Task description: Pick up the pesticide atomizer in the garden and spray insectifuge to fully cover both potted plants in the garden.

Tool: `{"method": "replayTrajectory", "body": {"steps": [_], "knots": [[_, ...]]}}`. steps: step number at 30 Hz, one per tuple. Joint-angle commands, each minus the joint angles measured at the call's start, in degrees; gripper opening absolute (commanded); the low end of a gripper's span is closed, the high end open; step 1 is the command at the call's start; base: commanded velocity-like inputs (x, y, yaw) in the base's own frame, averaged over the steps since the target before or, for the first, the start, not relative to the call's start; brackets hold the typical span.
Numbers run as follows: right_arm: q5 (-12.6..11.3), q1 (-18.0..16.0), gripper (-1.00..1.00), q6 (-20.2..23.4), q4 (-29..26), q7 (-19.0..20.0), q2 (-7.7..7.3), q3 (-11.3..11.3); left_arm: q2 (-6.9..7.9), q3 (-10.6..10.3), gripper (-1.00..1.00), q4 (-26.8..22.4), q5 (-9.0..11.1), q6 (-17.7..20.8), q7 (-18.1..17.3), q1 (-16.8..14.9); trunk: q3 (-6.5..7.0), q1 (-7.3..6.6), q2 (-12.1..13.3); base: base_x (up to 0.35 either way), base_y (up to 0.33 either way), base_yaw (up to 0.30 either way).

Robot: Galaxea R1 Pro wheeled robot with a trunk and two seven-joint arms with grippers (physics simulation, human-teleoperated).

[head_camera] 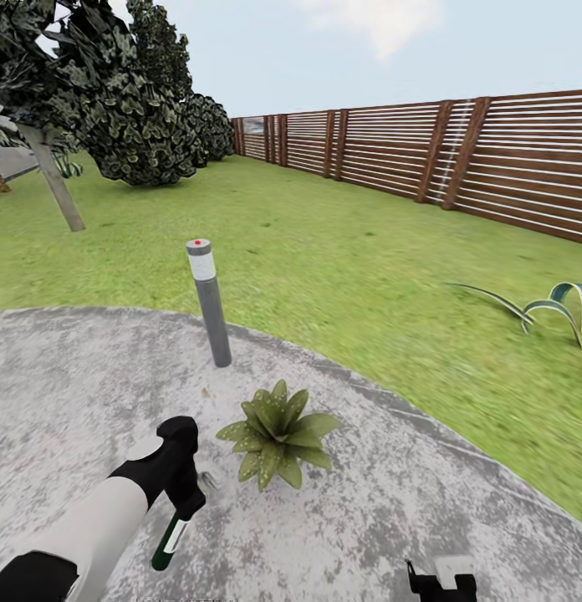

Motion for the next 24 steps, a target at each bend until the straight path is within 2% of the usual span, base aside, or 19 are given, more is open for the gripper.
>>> {"method": "replayTrajectory", "body": {"steps": [1,10,14,19,24], "knots": [[-0.19,0.0,1.0,-0.06,-0.05,-0.32,0.06,0.5,0.03,-0.26,-1.0,-0.08,-0.37,0.52,-0.44,-0.03,-0.05,-0.01,-0.02,0.0,0.0,0.249],[-0.18,0.0,1.0,-0.06,-0.05,-0.37,0.16,0.51,-0.72,-0.17,-1.0,-1.0,-0.53,0.52,-0.37,-0.03,-0.11,-0.01,-0.02,0.0,0.0,0.266],[-0.26,0.0,1.0,-0.12,-0.05,-0.4,-0.18,0.47,-0.68,-0.06,-1.0,-1.04,-0.47,0.55,-0.4,-0.03,-0.15,-0.01,-0.02,0.0,-0.006,0.024],[-0.19,0.0,1.0,-0.08,-0.05,-0.33,-0.05,0.51,-0.48,0.0,-1.0,-1.04,-0.46,0.53,-0.4,-0.03,-0.15,-0.01,-0.02,0.058,-0.202,0.054],[-0.18,0.0,1.0,-0.06,-0.05,-0.31,-0.04,0.48,-0.75,0.08,-1.0,-1.04,-0.45,0.55,-0.38,-0.03,-0.15,-0.01,-0.02,0.092,-0.261,0.244]]}}
